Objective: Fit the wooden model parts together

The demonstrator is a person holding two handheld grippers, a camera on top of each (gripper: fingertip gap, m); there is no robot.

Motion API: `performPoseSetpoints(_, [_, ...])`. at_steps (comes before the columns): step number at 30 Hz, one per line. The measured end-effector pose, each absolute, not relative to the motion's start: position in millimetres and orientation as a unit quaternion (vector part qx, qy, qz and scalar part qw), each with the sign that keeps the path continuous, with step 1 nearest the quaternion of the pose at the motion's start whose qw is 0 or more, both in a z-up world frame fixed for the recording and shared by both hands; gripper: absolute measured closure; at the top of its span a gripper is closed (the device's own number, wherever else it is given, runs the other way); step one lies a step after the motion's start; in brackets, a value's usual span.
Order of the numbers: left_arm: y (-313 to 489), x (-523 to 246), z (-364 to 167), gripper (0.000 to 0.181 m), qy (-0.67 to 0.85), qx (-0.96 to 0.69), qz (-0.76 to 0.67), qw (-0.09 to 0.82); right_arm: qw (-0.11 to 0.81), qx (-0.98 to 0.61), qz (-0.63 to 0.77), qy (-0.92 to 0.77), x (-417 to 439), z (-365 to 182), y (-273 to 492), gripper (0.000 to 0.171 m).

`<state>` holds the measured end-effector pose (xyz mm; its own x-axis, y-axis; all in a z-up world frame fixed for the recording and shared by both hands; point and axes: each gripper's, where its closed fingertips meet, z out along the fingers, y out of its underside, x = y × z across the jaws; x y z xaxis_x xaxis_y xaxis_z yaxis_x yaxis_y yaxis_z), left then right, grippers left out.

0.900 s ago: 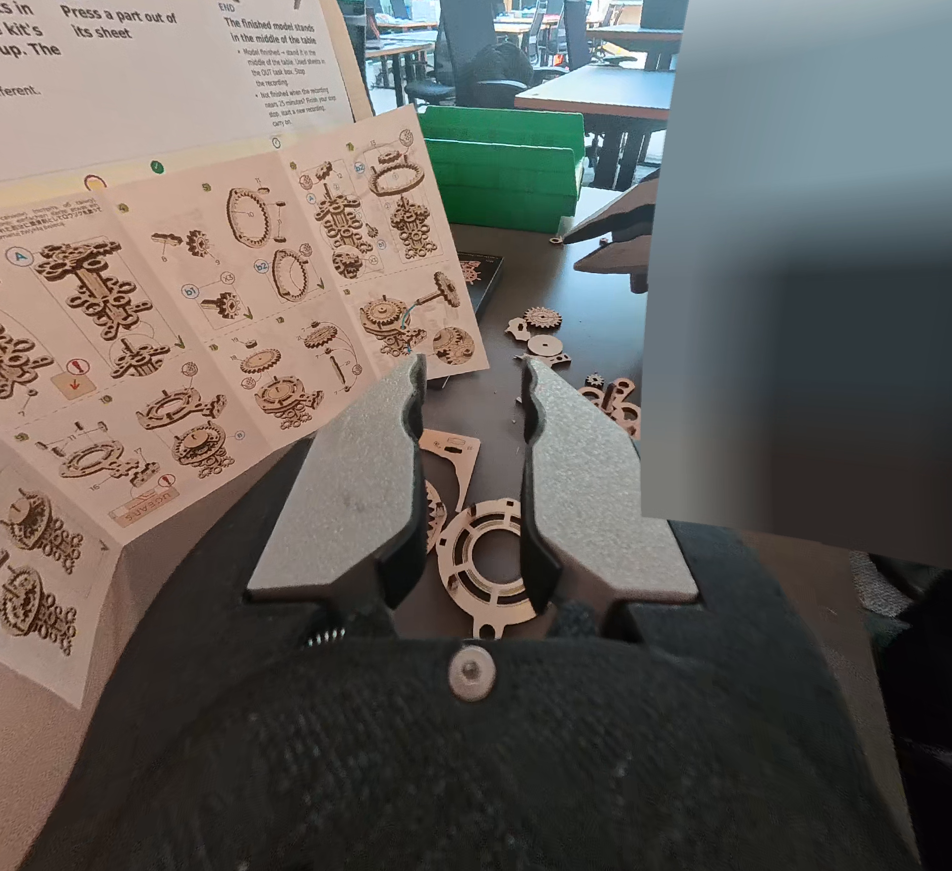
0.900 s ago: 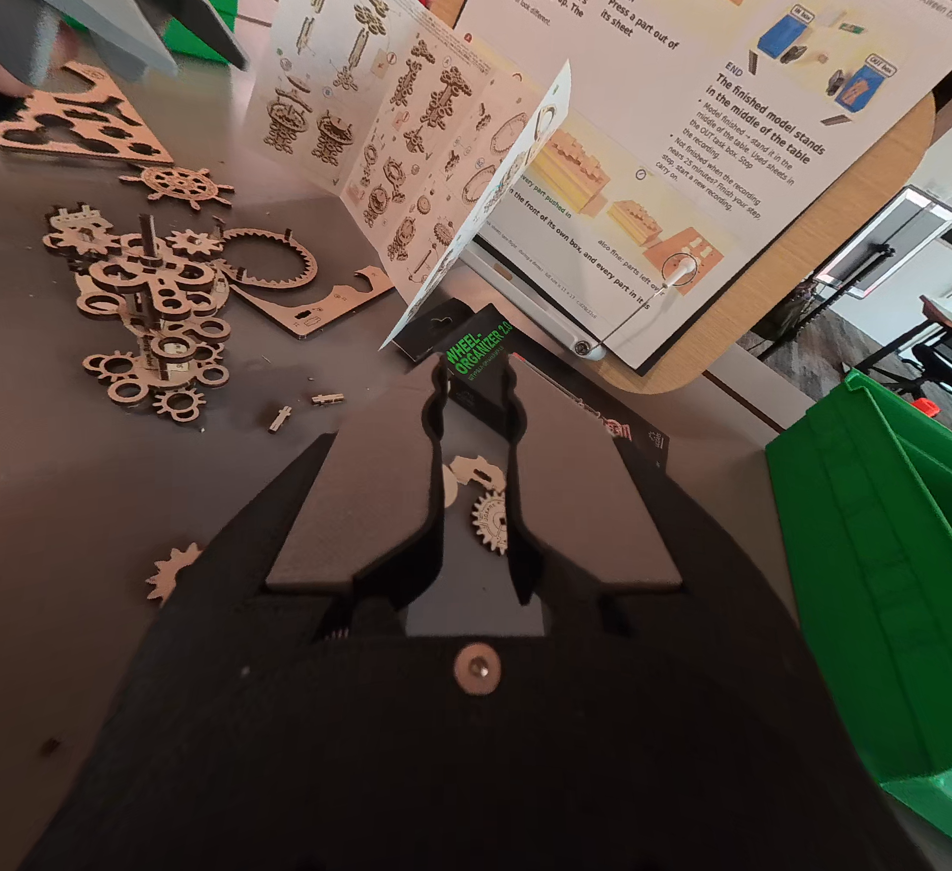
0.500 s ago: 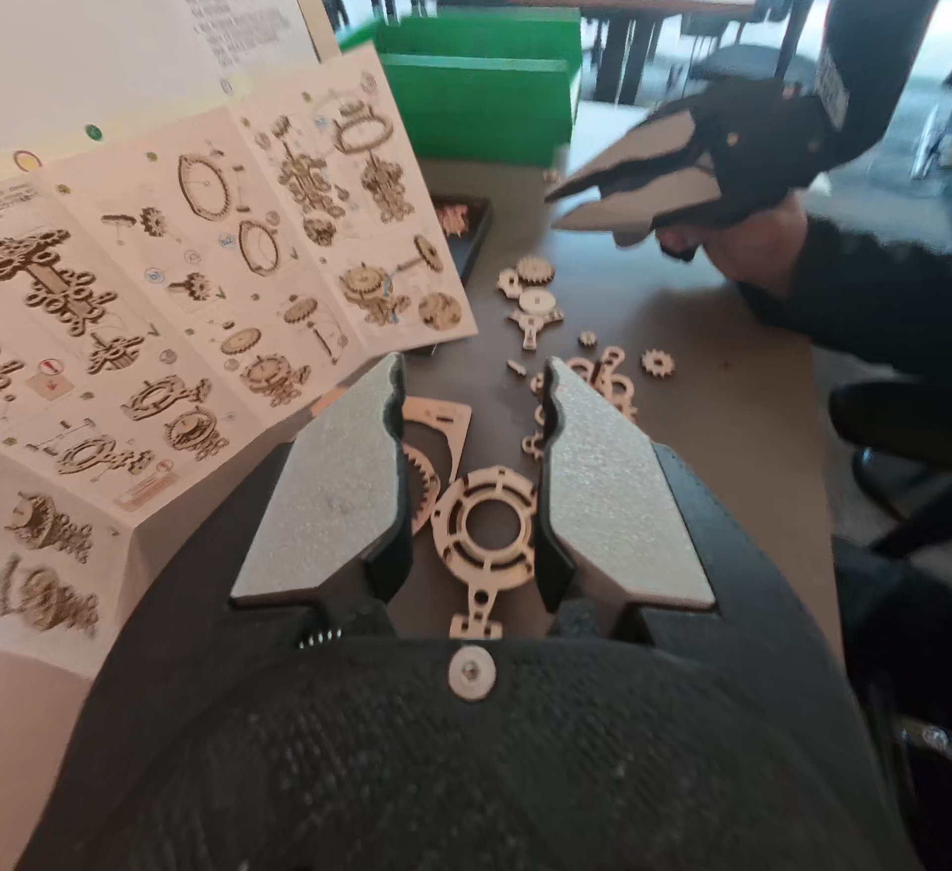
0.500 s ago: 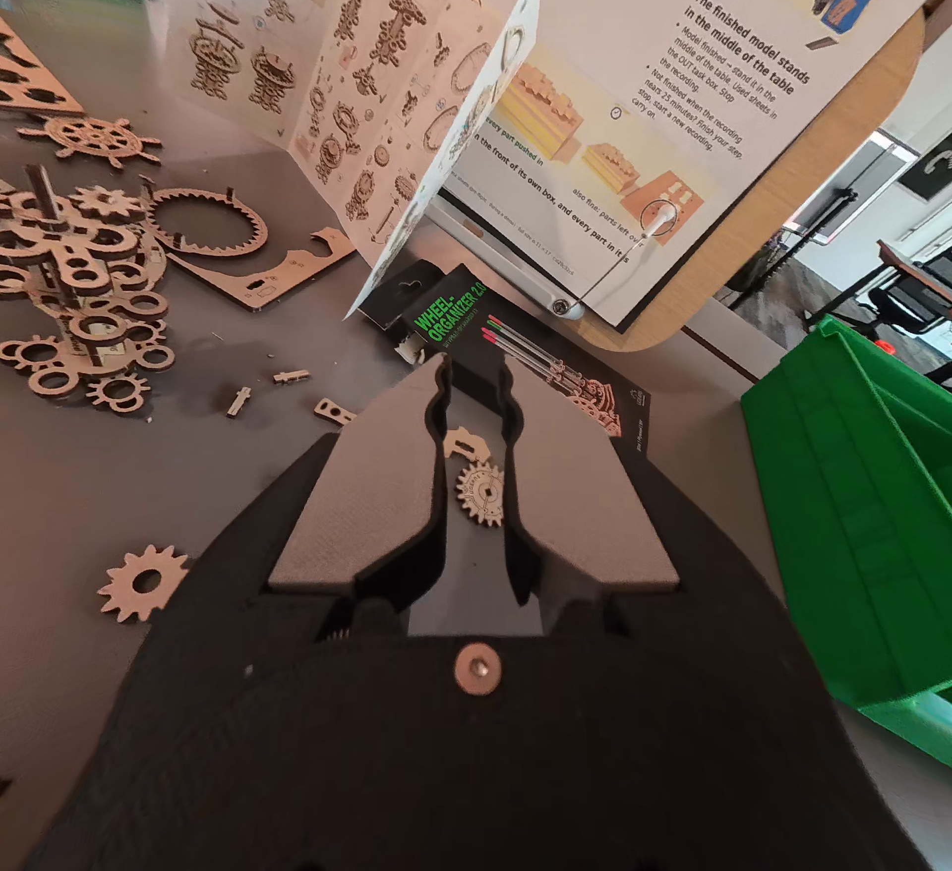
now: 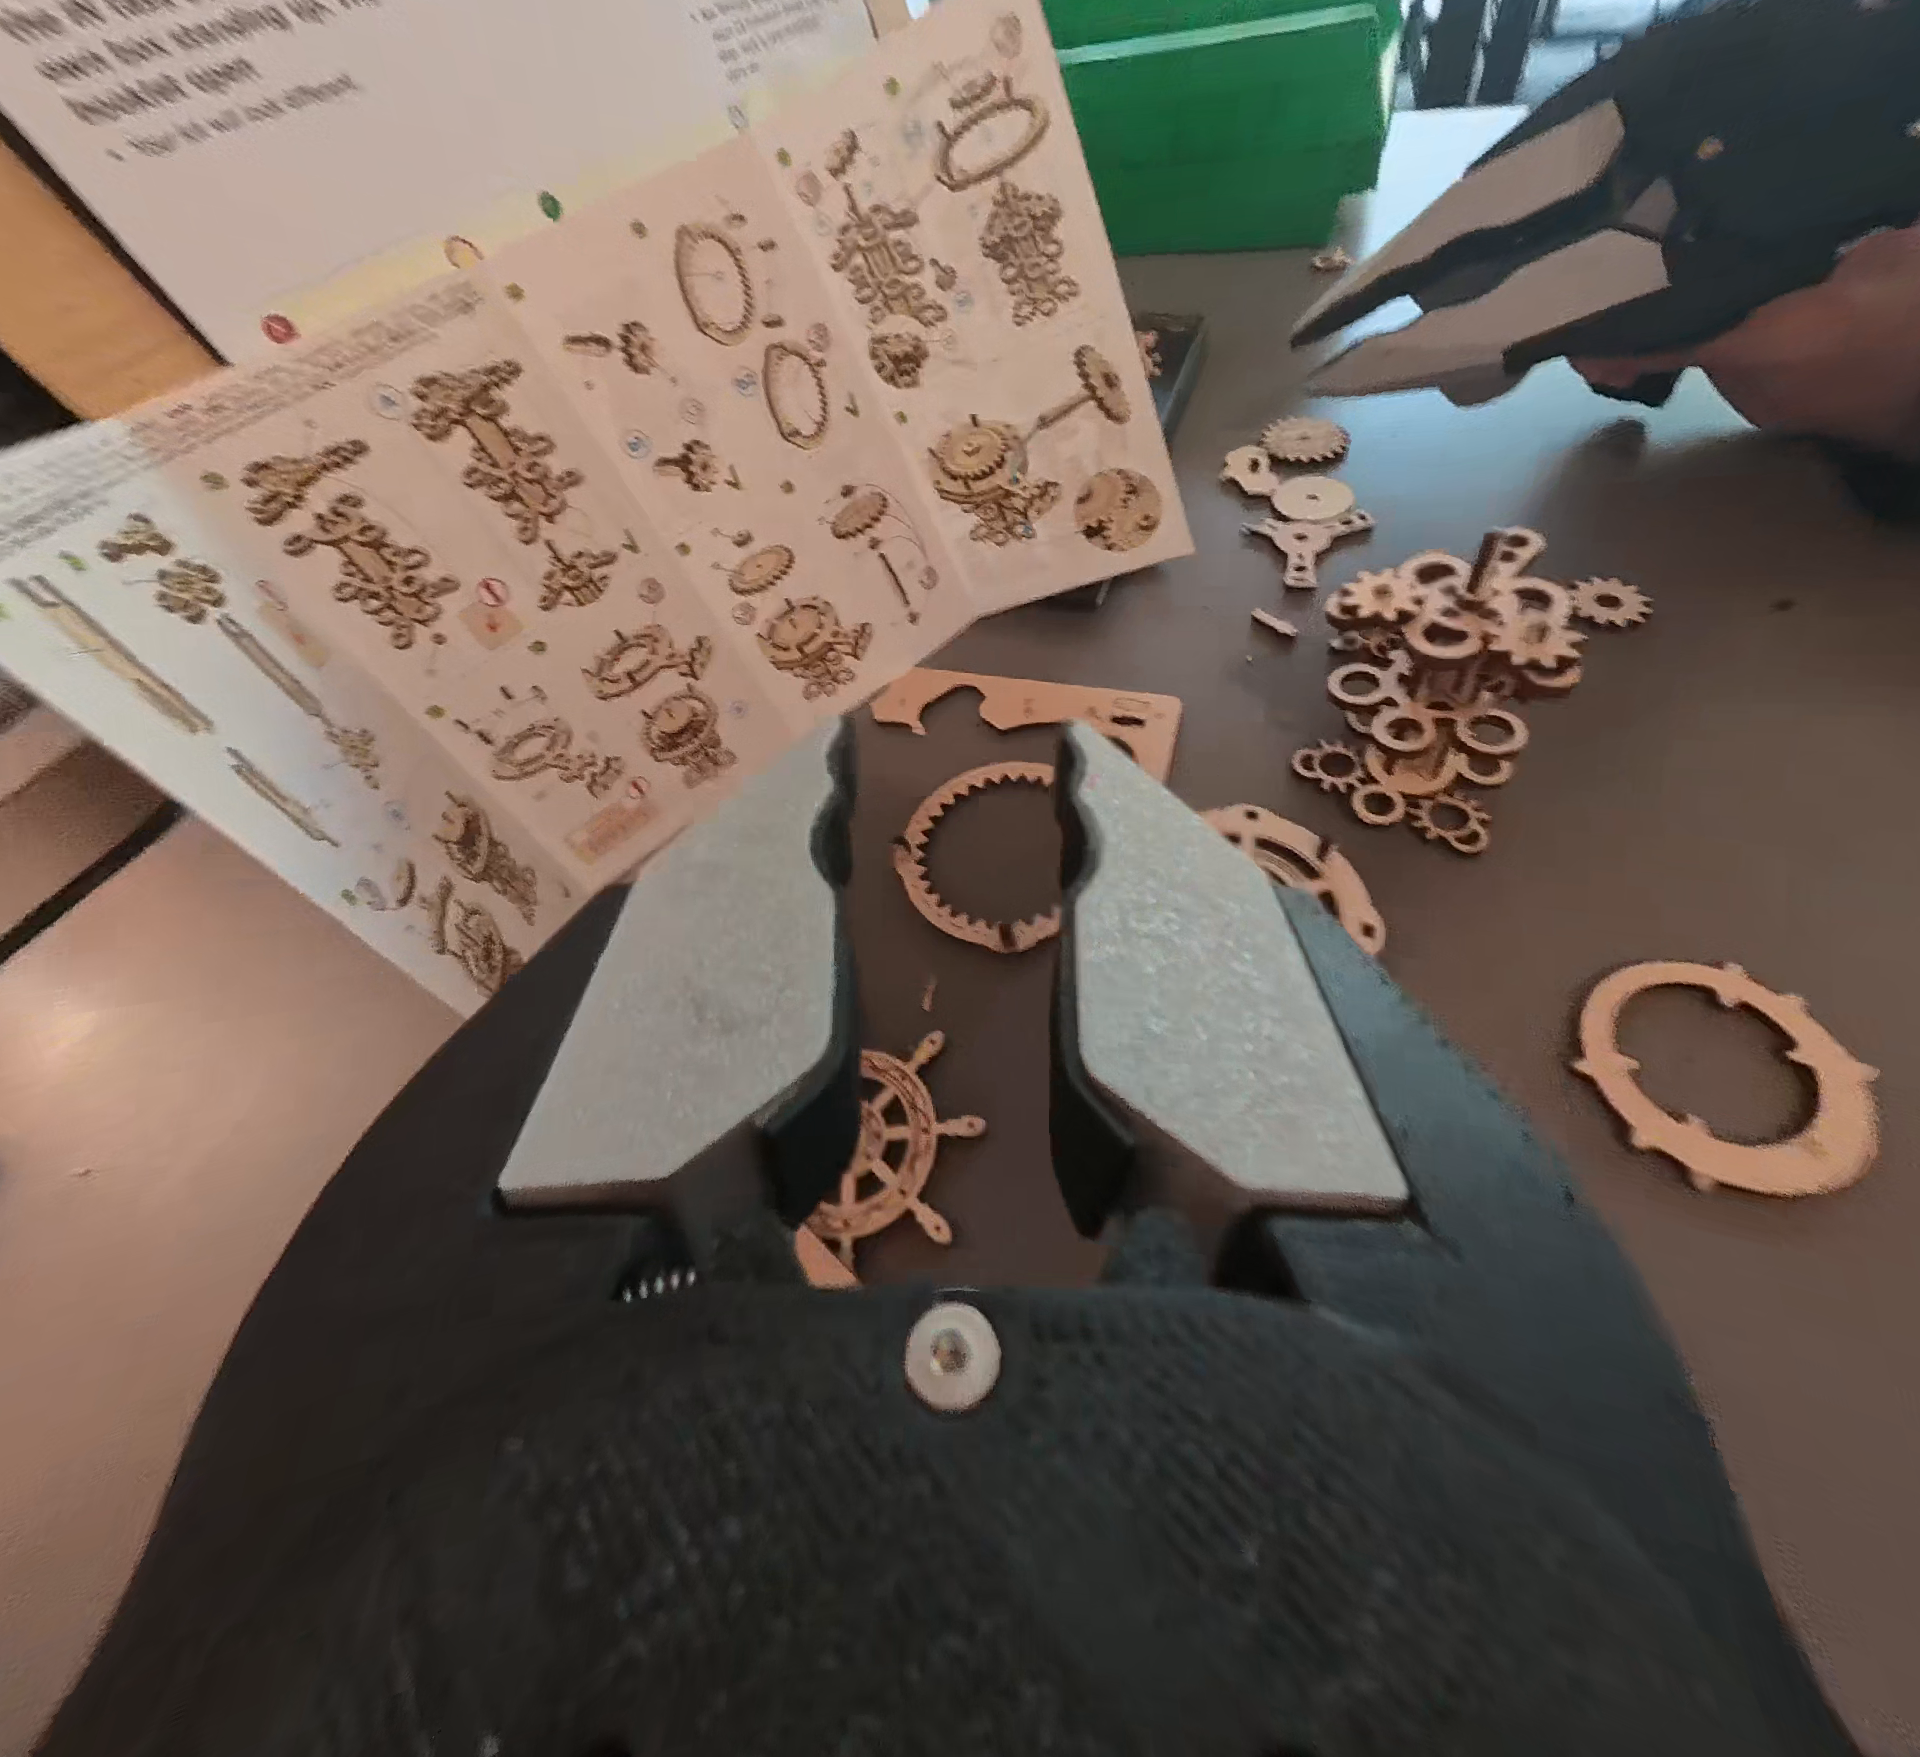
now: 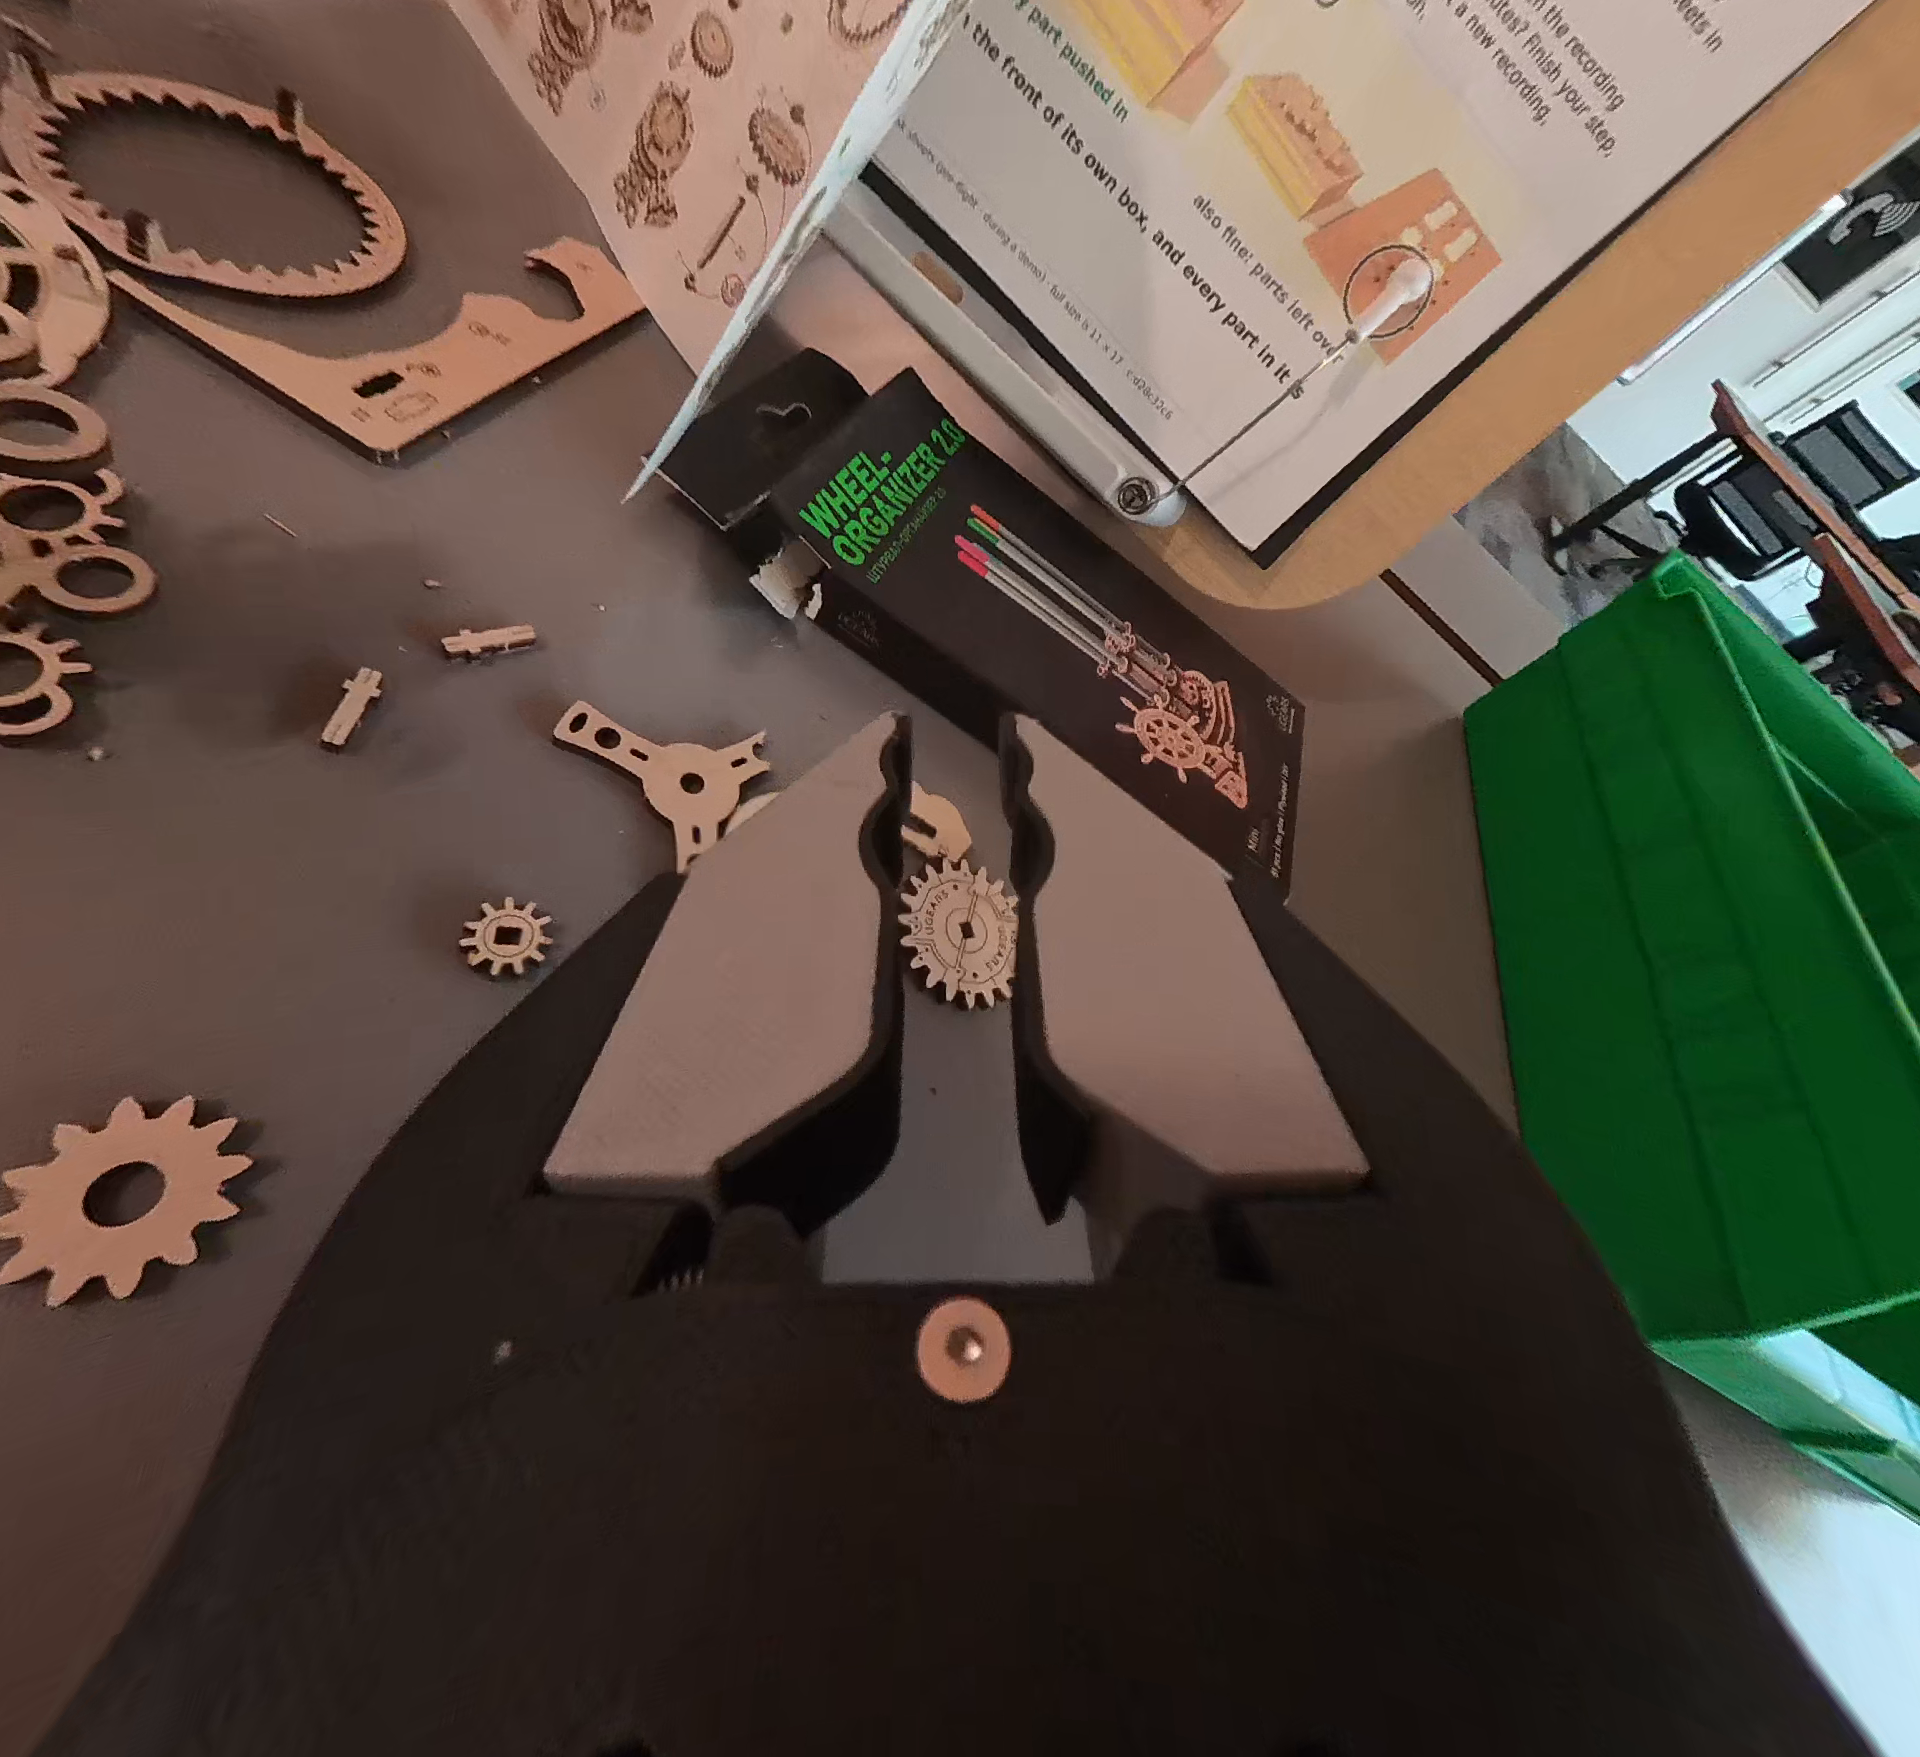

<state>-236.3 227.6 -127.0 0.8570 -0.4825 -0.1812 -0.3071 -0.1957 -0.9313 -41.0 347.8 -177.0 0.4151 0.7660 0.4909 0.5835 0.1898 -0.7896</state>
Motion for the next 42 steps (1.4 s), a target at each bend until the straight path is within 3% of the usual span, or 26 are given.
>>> performPoseSetpoints(4, [230.2,-245.2,-126.3,0.177,0.238,-0.738,-0.072,0.627,0.55,-0.636,0.065,-0.537,-40.2,-182.1,350.8,0.159])
performPoseSetpoints(6, [226.6,-243.8,-119.0,0.181,0.252,-0.734,-0.08,0.625,0.548,-0.642,0.064,-0.532,-39.6,-182.9,353.9,0.16])
performPoseSetpoints(16, [224.1,-250.2,-128.1,0.181,0.217,-0.744,-0.125,0.619,0.561,-0.664,0.063,-0.491,-26.6,-175.3,367.0,0.163])
performPoseSetpoints(42, [230.2,-245.8,-150.3,0.181,0.25,-0.761,-0.076,0.594,0.574,-0.658,0.063,-0.484,-20.6,-168.0,367.2,0.164])
